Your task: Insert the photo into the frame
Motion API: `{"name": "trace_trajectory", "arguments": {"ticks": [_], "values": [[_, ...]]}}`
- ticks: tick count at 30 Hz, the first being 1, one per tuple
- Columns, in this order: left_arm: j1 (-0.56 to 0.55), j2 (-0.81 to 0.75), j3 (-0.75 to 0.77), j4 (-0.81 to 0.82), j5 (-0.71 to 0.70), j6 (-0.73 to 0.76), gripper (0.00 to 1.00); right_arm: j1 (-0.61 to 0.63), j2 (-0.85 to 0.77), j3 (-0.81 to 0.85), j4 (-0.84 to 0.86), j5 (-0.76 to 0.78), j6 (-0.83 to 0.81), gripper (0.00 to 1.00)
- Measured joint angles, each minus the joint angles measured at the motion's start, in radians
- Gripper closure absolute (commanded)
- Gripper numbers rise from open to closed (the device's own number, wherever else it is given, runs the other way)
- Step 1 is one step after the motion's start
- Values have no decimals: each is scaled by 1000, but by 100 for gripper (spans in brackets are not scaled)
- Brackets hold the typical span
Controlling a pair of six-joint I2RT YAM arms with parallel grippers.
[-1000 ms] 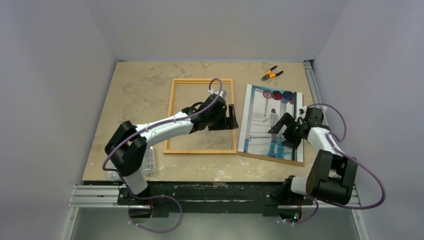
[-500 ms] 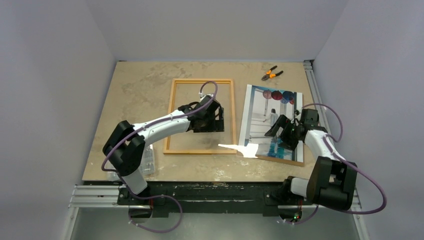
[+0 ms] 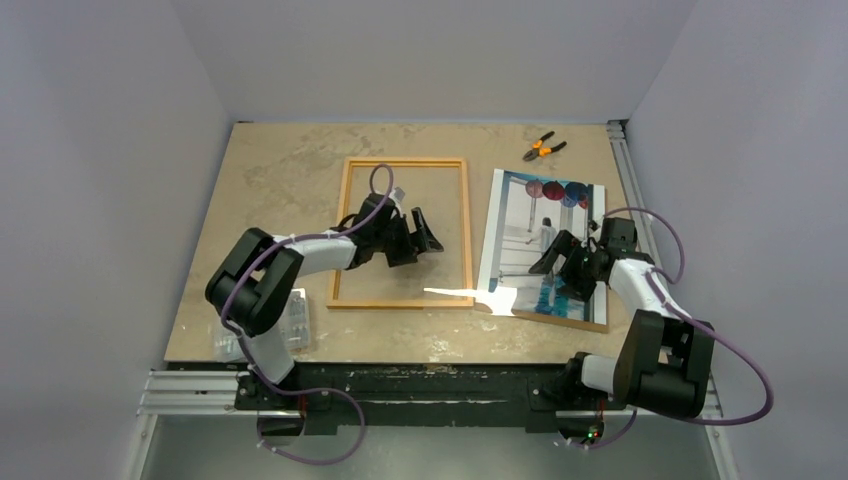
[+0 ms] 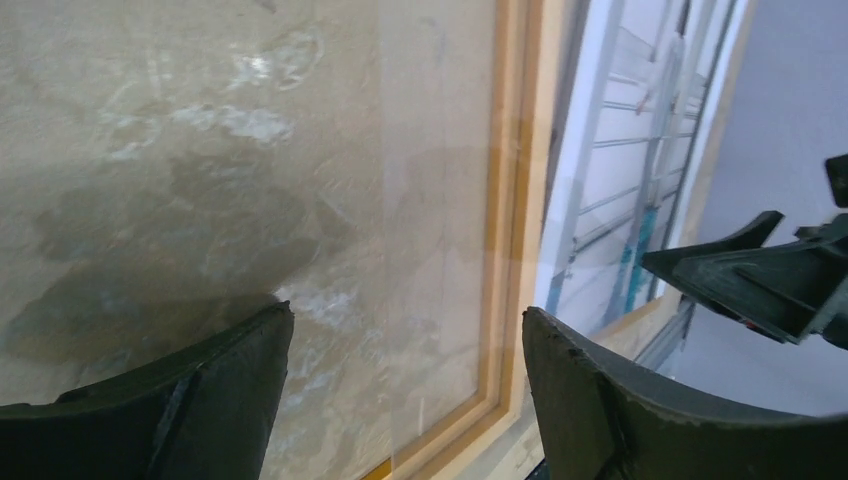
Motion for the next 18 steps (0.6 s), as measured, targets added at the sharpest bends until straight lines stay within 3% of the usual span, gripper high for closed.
{"name": "trace_trajectory", "arguments": {"ticks": [5,10,18], "values": [[6,69,-37,235,102,-63,26,0,9,0,3,-8,0,10],[5,106,-56,357,152,-100,33,2,13,0,9,-25,1,10],[5,113,-71,484,195,-135,60,5,21,0,20,-52,2,11]]}}
